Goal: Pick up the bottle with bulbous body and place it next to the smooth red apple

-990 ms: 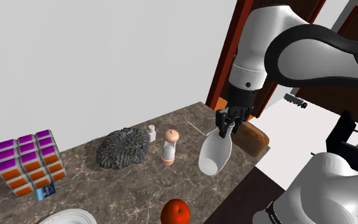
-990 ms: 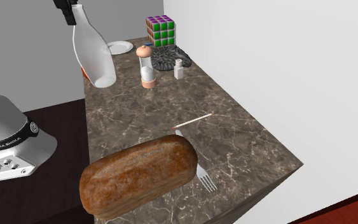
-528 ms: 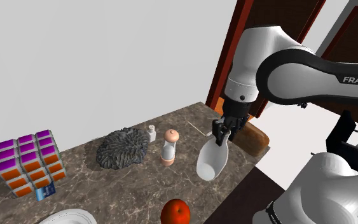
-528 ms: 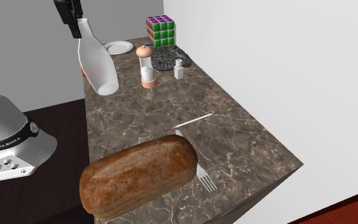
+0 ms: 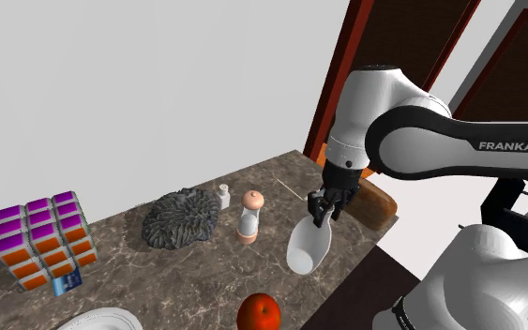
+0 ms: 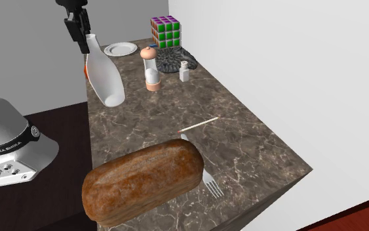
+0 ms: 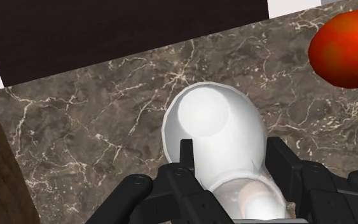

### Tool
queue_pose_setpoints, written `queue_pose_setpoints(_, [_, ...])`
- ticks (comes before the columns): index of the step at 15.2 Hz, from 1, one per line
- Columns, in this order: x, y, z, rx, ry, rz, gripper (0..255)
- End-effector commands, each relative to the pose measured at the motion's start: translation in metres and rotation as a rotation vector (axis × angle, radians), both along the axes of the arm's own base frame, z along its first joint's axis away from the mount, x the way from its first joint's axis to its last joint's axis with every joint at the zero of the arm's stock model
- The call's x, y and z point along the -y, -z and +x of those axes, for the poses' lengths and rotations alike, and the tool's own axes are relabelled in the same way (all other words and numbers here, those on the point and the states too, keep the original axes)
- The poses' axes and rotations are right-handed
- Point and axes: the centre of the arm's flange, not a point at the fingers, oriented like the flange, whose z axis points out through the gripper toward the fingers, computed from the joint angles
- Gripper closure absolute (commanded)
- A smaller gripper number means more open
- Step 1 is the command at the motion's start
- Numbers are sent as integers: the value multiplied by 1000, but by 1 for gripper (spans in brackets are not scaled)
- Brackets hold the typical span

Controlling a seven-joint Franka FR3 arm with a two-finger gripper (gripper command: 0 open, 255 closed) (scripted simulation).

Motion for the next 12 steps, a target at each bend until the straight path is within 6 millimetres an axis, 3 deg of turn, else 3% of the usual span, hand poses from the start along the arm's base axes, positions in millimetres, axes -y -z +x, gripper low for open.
queue_pose_setpoints(1, [0, 14, 1, 1, 0, 0, 255])
queue_pose_setpoints(9, [0, 14, 1, 1, 0, 0, 255])
queue_pose_setpoints(10, [0, 14, 1, 1, 0, 0, 0])
queue_pose_setpoints(12, [0, 14, 1, 1, 0, 0, 0])
